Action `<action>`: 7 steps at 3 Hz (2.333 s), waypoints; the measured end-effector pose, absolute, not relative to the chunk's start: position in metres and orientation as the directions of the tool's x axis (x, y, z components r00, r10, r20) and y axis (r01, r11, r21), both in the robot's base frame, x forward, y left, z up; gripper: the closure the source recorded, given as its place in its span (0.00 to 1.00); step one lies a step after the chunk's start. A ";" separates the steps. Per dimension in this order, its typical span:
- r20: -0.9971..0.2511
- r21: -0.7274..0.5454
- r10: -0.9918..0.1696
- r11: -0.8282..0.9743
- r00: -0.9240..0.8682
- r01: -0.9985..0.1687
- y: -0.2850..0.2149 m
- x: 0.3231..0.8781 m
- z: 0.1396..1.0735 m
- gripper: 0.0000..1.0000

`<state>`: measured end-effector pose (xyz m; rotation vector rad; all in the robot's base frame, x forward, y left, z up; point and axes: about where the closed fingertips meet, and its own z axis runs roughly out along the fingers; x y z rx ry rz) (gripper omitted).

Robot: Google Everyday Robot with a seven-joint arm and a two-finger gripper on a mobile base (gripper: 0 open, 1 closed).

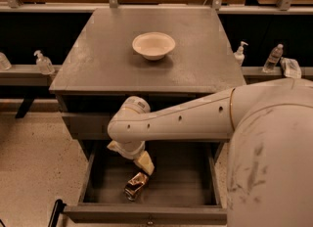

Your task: Pick orange can from middle drawer and place on counter

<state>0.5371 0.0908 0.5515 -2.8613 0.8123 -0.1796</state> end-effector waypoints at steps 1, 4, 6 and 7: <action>0.032 -0.187 -0.440 -0.885 0.897 -0.427 0.080 0.534 0.505 0.00; 0.067 -0.256 -0.302 -0.926 0.951 -0.276 0.077 0.531 0.460 0.00; 0.113 -0.133 -0.301 -0.949 0.947 -0.286 0.080 0.542 0.399 0.00; 0.105 -0.124 -0.297 -0.951 0.949 -0.284 0.076 0.544 0.383 0.00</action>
Offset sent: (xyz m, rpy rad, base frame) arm -0.0163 -0.0233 -0.0933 0.1570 -0.0881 0.3773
